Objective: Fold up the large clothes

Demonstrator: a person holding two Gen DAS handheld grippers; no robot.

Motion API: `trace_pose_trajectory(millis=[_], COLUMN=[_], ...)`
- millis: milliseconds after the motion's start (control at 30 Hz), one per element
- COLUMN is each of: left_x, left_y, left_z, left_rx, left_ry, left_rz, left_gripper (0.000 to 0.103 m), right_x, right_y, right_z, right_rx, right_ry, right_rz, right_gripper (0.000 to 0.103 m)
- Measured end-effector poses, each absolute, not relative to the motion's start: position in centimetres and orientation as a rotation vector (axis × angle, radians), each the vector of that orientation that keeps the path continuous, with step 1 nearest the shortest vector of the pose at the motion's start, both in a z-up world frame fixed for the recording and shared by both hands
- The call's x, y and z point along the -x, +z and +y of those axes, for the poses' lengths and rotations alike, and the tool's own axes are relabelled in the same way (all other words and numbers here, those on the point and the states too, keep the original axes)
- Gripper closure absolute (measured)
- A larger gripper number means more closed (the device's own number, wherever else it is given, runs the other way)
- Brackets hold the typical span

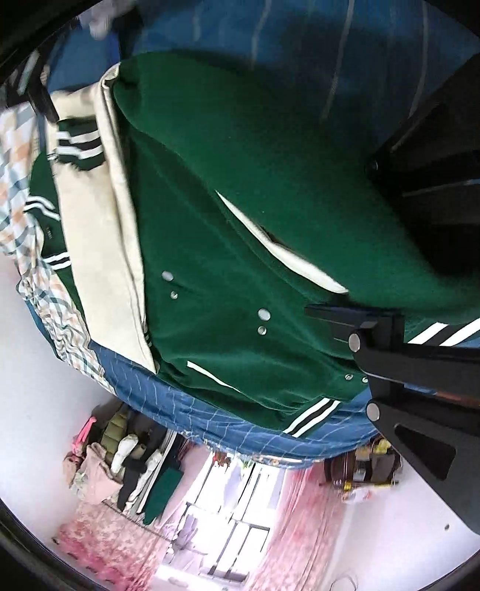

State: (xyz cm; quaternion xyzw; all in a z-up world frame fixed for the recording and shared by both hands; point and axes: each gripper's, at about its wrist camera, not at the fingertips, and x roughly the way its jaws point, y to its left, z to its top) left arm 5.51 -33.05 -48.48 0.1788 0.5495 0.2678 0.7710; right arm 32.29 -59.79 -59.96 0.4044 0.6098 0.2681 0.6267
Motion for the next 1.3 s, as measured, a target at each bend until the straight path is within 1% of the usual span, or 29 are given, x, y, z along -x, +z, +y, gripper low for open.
trace_pose_trajectory(millis=[67, 100, 133, 167, 200, 233, 300, 467, 567, 633, 733, 833, 900, 967, 1033, 1100, 1133, 1200, 1233, 1300], left_x=[-5.7, -5.8, -5.8, -5.8, -5.7, -5.5, -5.1, -4.6, -4.7, -5.1, -6.1, -6.4, -6.3, -6.0, -5.4, -4.1, -3.7, -2.1, -1.4, -0.3], left_y=[-47.7, -47.5, -47.1, -47.0, -46.8, -46.8, -46.0, -42.9, -40.4, -39.9, -39.8, -41.3, -43.1, -45.5, -47.5, -48.9, -48.9, -48.4, -47.9, -46.9], left_z=[-32.4, -32.1, -31.5, -31.3, -30.6, -30.5, -29.0, -23.8, -17.9, -14.7, -8.5, -2.0, 1.8, 5.3, 7.6, 9.5, 10.0, 11.3, 11.8, 12.8], left_rx=[-0.364, -0.347, -0.325, -0.314, -0.300, -0.285, -0.231, -0.099, 0.026, 0.085, 0.155, 0.290, 0.398, 0.507, 0.638, 0.774, 0.792, 0.802, 0.801, 0.789], left_ry=[0.564, 0.551, 0.537, 0.525, 0.506, 0.494, 0.449, 0.337, 0.306, 0.296, 0.302, 0.341, 0.368, 0.390, 0.384, 0.388, 0.392, 0.460, 0.493, 0.540], left_rz=[1.186, 1.190, 1.190, 1.191, 1.199, 1.202, 1.217, 1.228, 1.222, 1.215, 1.201, 1.200, 1.209, 1.221, 1.241, 1.247, 1.243, 1.231, 1.217, 1.190], left_gripper=[0.091, 0.091, 0.091, 0.091, 0.091, 0.091, 0.091, 0.089, 0.088, 0.087, 0.087, 0.086, 0.083, 0.082, 0.079, 0.066, 0.062, 0.030, 0.026, 0.026], right_x=[-33.2, -33.9, -34.3, -34.5, -34.7, -34.7, -34.6, -35.4, -36.7, -38.1, -41.1, -43.2, -43.9, -44.7, -44.8, -44.4, -44.1, -43.8, -43.4, -42.6], right_y=[-61.1, -61.5, -61.5, -61.3, -60.4, -59.4, -57.0, -47.3, -42.2, -40.5, -40.2, -42.2, -44.4, -47.8, -50.1, -50.9, -50.9, -50.3, -49.6, -48.3], right_z=[-58.3, -57.1, -56.1, -55.2, -54.8, -54.2, -53.3, -48.7, -41.7, -36.6, -28.4, -20.6, -15.7, -10.2, -7.1, -6.2, -6.5, -6.9, -7.9, -10.5], right_rx=[-0.964, -0.975, -0.963, -0.928, -0.890, -0.870, -0.826, -0.680, -0.555, -0.467, -0.361, -0.278, -0.207, -0.137, -0.082, -0.080, -0.104, -0.187, -0.279, -0.348], right_ry=[0.629, 0.619, 0.595, 0.567, 0.527, 0.504, 0.467, 0.440, 0.408, 0.385, 0.346, 0.317, 0.310, 0.309, 0.306, 0.341, 0.371, 0.473, 0.575, 0.643], right_rz=[1.438, 1.453, 1.454, 1.475, 1.475, 1.473, 1.472, 1.428, 1.434, 1.442, 1.477, 1.516, 1.556, 1.616, 1.647, 1.647, 1.642, 1.634, 1.633, 1.612], right_gripper=[0.011, 0.014, 0.045, 0.066, 0.078, 0.085, 0.087, 0.088, 0.088, 0.088, 0.088, 0.088, 0.087, 0.077, 0.056, 0.045, 0.040, 0.039, 0.038, 0.038])
